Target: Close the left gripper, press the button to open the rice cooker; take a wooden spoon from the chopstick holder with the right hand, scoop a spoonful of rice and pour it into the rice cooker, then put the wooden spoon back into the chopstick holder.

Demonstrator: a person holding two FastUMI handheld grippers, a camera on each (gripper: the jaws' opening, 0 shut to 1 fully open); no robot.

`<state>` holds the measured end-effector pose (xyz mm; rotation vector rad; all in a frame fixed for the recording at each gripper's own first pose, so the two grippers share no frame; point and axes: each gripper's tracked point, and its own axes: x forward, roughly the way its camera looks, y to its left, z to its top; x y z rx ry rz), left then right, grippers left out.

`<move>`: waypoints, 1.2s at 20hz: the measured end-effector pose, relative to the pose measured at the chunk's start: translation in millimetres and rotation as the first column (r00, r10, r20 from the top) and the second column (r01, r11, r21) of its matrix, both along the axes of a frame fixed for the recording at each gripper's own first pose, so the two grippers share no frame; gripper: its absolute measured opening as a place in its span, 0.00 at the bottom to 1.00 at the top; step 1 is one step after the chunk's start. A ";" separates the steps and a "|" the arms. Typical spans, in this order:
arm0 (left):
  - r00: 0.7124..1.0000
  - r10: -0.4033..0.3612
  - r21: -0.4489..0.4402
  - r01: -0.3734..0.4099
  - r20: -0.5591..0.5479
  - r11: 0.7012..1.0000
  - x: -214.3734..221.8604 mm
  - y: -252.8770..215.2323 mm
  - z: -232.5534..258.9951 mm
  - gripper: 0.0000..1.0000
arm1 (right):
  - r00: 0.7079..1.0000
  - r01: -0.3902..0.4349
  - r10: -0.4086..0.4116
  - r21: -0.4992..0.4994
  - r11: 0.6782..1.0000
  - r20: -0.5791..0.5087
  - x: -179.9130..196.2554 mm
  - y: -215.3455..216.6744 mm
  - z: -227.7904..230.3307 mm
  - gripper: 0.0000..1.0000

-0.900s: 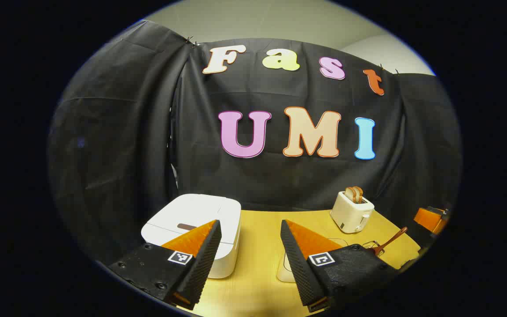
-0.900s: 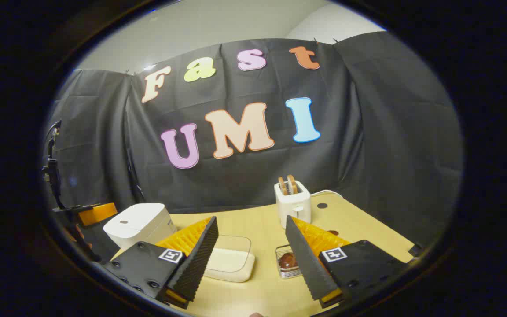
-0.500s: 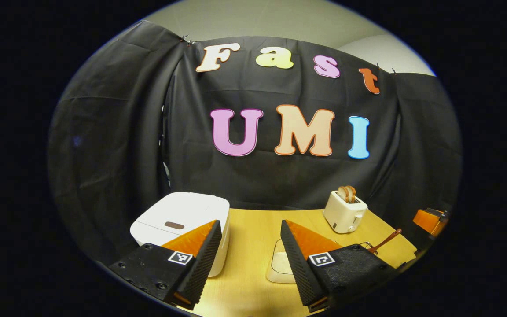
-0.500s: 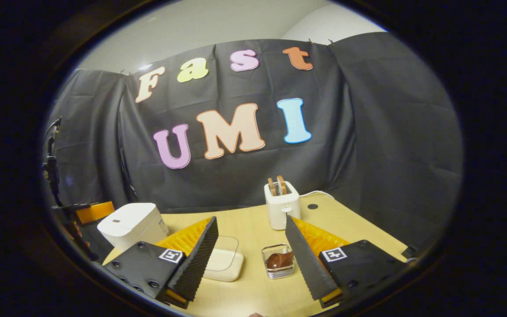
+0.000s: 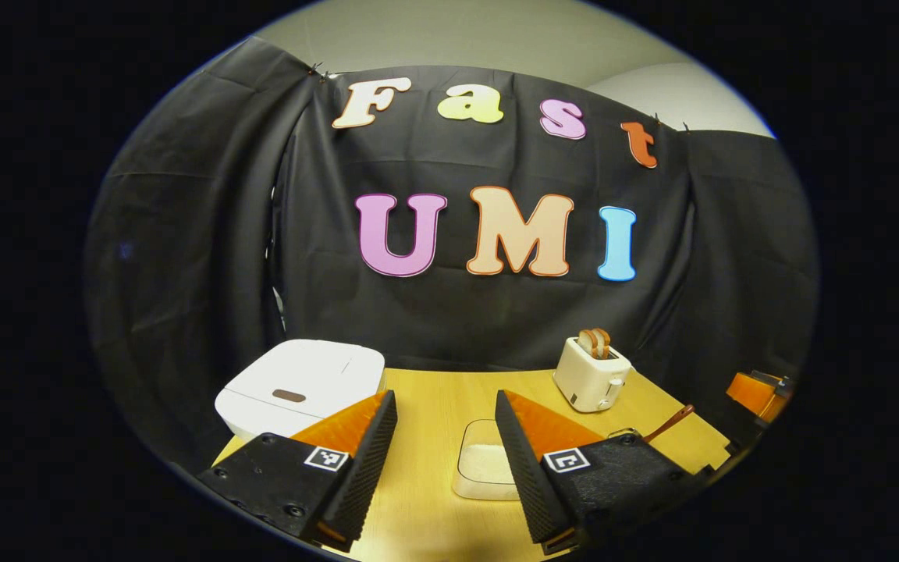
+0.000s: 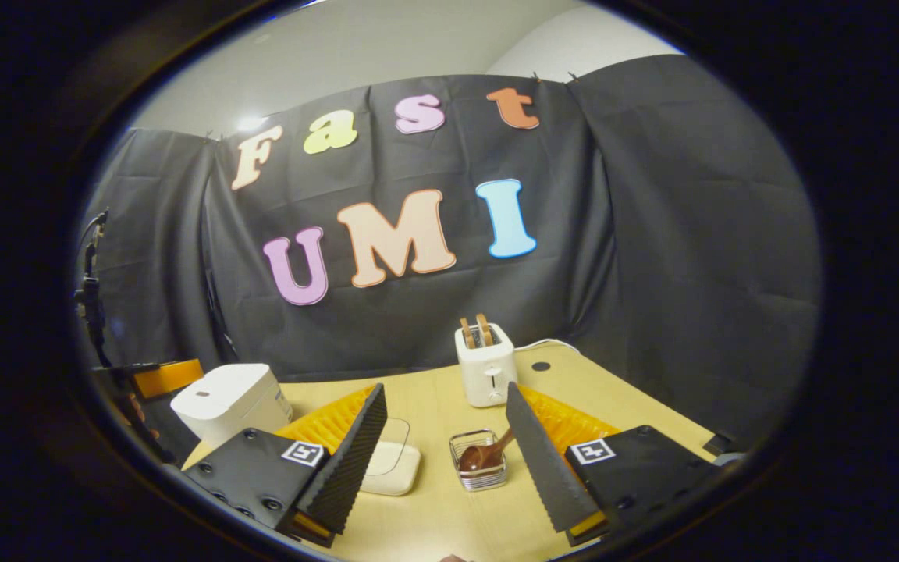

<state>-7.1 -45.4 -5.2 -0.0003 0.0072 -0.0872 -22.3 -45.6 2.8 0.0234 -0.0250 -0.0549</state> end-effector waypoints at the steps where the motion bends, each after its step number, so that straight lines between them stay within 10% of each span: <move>1: 1.000 0.000 -0.003 0.000 0.002 1.000 -2.3 -0.2 -0.4 0.74 | 1.000 -0.005 0.005 0.000 1.000 0.000 -1.3 -0.1 -0.5 0.97; 16: 1.000 -0.014 0.087 0.015 -0.010 0.996 11.9 41.9 -2.4 0.03 | 1.000 0.022 -0.022 -0.033 0.999 0.003 -4.8 28.4 -0.5 0.98; 24: 0.999 -0.023 0.101 0.026 -0.038 0.995 39.3 89.2 -2.6 0.00 | 0.997 0.073 -0.073 -0.025 0.997 -0.007 -4.3 67.1 -10.2 0.97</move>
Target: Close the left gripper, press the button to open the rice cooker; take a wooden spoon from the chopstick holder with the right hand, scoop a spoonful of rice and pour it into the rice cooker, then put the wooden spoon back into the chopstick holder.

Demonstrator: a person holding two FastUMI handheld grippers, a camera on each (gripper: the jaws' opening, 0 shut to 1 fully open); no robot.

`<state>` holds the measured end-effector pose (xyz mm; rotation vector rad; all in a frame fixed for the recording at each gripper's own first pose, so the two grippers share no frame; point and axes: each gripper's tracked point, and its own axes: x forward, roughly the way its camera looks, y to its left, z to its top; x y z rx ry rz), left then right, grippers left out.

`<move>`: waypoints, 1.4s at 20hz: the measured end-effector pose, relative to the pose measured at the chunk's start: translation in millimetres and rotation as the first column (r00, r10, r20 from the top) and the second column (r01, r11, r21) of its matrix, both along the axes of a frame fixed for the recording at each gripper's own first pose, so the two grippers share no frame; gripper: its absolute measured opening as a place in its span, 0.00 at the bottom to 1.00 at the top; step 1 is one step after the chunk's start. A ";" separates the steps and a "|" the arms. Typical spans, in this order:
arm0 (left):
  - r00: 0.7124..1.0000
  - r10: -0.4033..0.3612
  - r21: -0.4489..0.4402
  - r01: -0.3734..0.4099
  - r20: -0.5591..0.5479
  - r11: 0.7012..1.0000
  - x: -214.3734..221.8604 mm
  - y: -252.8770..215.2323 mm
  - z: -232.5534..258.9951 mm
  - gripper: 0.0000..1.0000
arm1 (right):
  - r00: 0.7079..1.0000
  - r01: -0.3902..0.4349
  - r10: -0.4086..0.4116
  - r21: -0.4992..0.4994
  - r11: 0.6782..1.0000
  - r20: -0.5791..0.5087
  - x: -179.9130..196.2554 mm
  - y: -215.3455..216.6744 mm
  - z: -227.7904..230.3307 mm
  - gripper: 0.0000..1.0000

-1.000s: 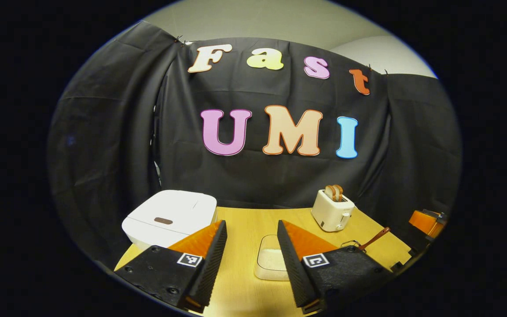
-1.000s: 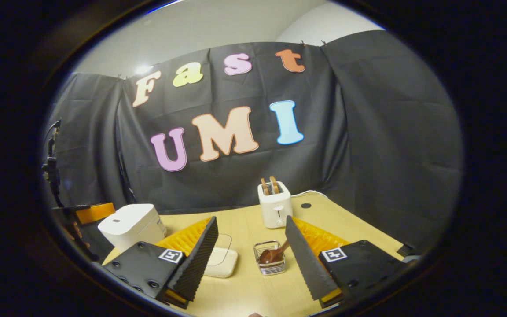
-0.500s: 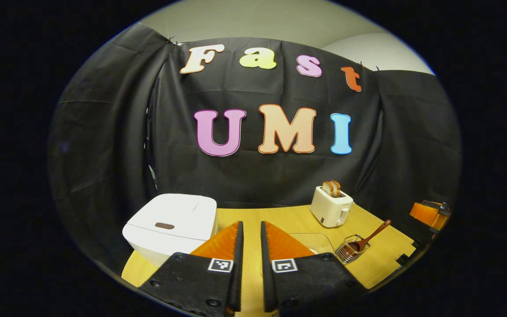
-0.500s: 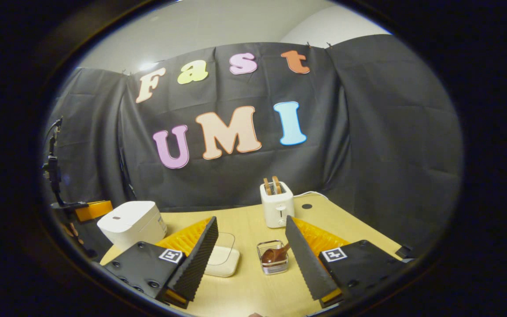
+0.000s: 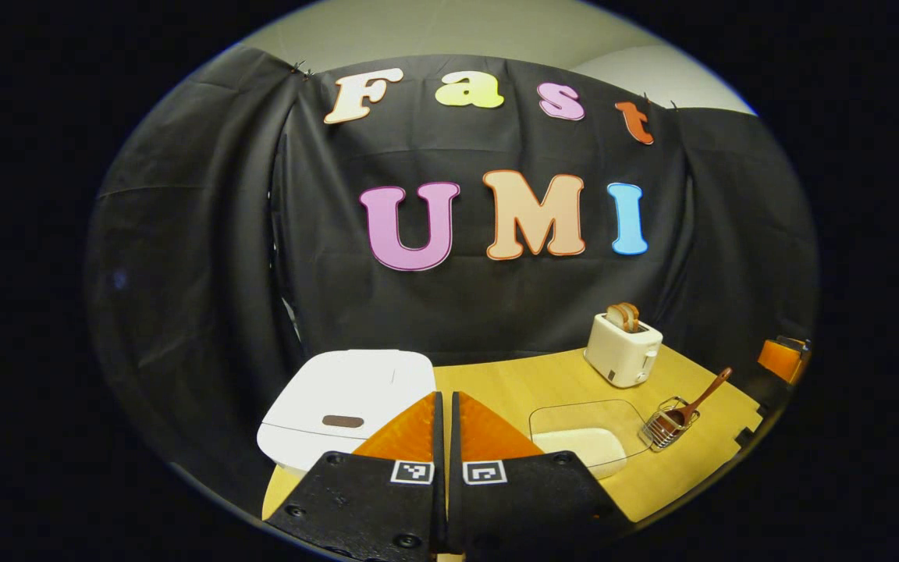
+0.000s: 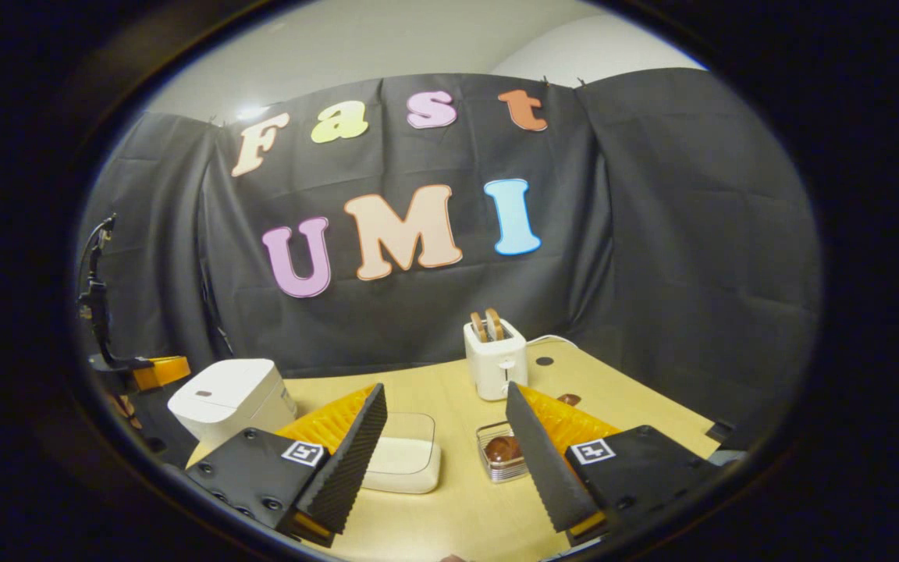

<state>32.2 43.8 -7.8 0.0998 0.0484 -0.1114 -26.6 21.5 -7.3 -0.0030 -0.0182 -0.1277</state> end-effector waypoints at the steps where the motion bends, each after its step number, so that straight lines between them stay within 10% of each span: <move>1: 1.000 -0.005 -0.006 0.005 0.002 1.000 4.6 4.2 0.4 0.00 | 1.000 0.003 -0.003 0.006 1.000 0.001 -1.3 5.7 -0.4 0.97; 28: 0.983 0.088 -0.050 -0.098 -0.163 0.994 83.3 123.7 -80.7 0.00 | 0.988 0.150 -0.150 -0.013 0.989 -0.022 -23.0 30.9 -20.1 0.96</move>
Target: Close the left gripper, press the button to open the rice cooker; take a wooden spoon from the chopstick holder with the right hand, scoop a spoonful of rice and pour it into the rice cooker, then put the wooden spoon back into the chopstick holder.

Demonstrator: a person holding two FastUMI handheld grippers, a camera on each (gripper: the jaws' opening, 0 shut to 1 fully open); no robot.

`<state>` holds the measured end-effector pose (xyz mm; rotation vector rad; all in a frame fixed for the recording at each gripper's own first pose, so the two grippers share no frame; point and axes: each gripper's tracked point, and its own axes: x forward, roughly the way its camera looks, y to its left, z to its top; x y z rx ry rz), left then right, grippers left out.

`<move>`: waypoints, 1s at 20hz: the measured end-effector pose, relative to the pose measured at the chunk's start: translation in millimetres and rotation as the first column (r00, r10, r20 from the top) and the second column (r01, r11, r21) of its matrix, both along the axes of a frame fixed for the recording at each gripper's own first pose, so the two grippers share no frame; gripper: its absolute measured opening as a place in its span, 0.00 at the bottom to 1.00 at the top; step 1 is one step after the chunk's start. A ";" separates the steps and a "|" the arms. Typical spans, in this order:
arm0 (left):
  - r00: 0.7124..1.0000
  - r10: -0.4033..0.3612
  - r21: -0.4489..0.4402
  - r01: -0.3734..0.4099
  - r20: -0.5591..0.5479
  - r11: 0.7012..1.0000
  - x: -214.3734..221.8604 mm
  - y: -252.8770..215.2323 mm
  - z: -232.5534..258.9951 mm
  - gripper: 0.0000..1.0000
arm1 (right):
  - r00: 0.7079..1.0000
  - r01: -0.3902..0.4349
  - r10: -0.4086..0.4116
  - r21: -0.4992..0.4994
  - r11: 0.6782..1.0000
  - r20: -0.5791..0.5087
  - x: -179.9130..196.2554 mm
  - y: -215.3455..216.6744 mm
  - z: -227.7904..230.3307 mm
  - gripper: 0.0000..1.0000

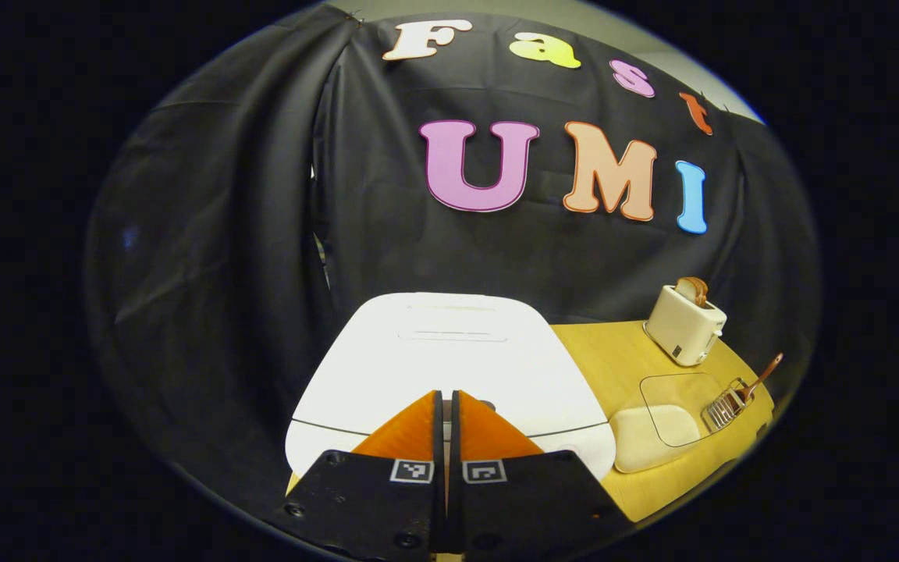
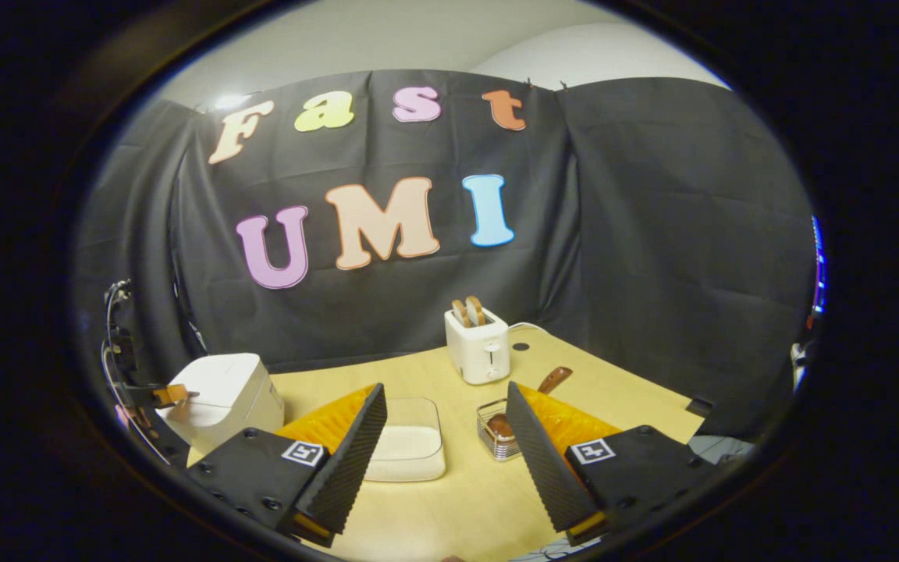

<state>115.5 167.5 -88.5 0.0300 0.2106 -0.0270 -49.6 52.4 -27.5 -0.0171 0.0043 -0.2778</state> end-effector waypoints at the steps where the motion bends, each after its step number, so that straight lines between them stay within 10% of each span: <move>1: 1.000 -0.006 0.000 0.006 0.000 1.000 3.2 -2.2 -1.0 0.00 | 1.000 0.003 -0.003 -0.004 1.000 0.000 0.4 -0.4 0.7 0.96; 20: 0.985 0.052 0.017 -0.055 0.164 0.998 23.5 -5.6 81.7 0.00 | 0.999 0.049 -0.048 0.022 0.999 -0.020 3.6 -54.4 -18.9 0.96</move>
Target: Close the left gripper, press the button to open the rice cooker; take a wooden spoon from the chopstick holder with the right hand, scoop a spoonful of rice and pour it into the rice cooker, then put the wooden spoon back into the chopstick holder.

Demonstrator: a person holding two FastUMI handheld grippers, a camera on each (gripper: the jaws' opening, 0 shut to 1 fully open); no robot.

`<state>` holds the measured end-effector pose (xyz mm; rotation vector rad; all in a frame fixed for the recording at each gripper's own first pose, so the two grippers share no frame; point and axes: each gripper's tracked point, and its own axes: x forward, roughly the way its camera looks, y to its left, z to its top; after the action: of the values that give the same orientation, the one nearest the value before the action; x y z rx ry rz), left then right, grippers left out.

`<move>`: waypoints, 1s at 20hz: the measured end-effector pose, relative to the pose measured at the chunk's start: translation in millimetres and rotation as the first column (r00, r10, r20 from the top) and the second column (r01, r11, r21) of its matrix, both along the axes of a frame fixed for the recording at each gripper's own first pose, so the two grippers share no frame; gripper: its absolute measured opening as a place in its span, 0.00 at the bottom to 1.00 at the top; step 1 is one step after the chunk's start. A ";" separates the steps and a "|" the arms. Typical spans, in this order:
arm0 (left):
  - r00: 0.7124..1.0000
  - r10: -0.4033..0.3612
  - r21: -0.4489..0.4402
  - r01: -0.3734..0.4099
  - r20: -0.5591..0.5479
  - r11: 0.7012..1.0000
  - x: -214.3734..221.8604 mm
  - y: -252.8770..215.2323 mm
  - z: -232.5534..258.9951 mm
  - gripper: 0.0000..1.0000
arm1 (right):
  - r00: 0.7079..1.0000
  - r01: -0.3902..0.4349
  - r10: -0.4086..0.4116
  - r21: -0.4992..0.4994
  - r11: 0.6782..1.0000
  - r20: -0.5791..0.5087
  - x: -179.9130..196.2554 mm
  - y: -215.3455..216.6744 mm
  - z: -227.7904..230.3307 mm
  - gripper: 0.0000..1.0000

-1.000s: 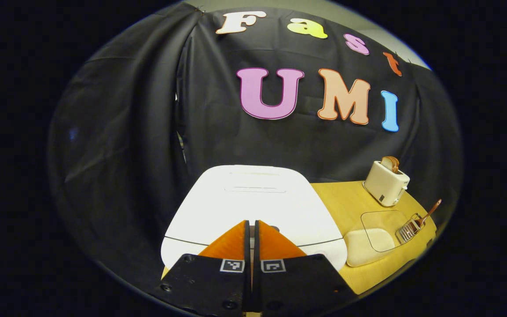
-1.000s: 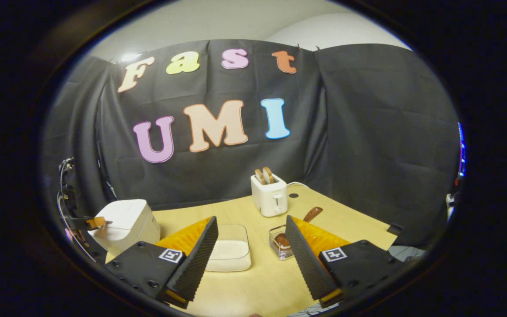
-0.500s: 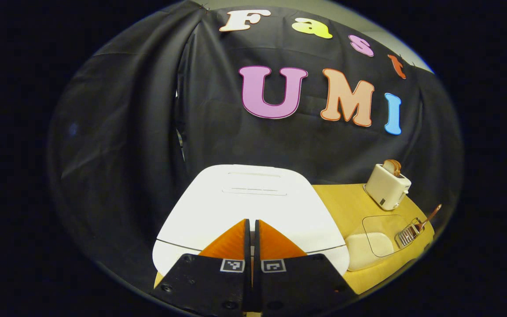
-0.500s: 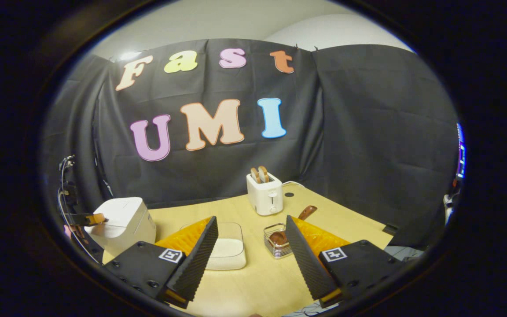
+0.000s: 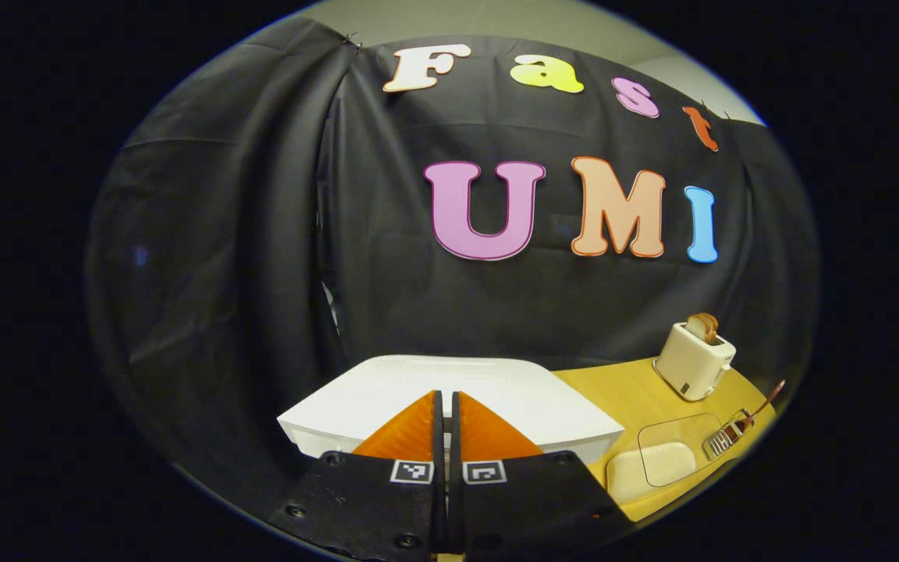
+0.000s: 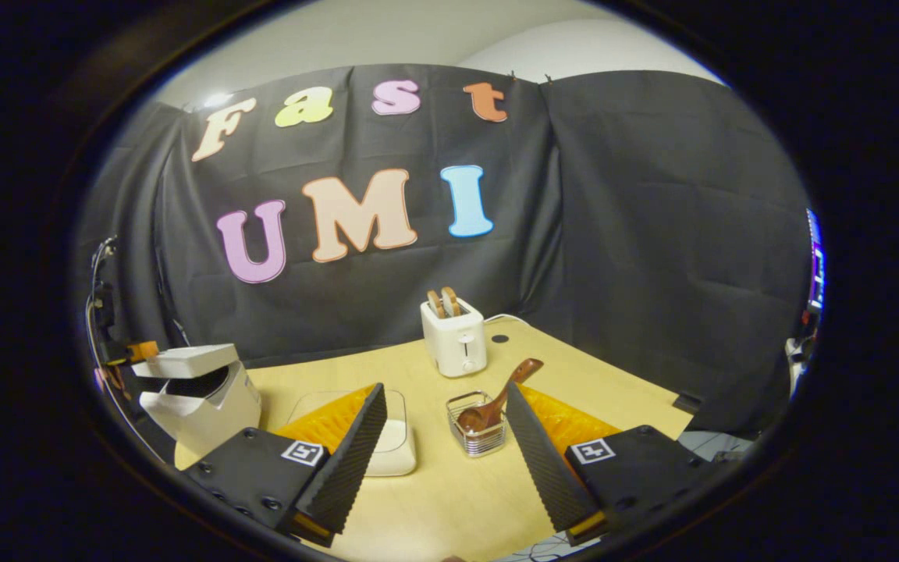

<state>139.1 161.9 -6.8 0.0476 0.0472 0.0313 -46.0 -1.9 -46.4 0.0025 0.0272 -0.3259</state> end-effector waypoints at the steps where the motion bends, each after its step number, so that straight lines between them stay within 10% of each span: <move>1: 1.000 0.009 0.007 -0.009 0.010 1.000 0.4 1.0 5.8 0.00 | 1.000 -0.002 0.002 0.002 1.000 -0.004 3.3 -5.5 -3.2 0.96; 11: 0.995 0.040 0.042 -0.044 0.089 0.998 -7.5 -20.6 50.3 0.23 | 1.000 -0.023 0.023 0.074 0.997 0.002 57.4 -76.8 -14.9 0.96; 13: 0.996 0.034 0.010 -0.035 0.087 0.999 -14.4 -28.8 50.8 0.36 | 1.000 -0.027 0.028 0.072 0.997 -0.009 71.0 -90.9 -21.6 0.96; 17: 0.996 0.071 -0.059 -0.067 0.063 0.996 -32.5 -26.9 39.5 0.98 | 0.997 -0.049 0.055 0.108 0.993 -0.046 98.3 -107.8 -44.3 0.99; 20: 0.993 0.099 -0.084 -0.094 0.056 0.992 -42.4 -22.2 32.1 0.95 | 0.995 -0.062 0.073 0.137 0.989 -0.073 116.4 -114.2 -62.3 0.99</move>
<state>96.6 139.7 25.3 -0.0367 -0.0095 0.1279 70.4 -116.1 -108.7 0.1228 0.1264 -0.2558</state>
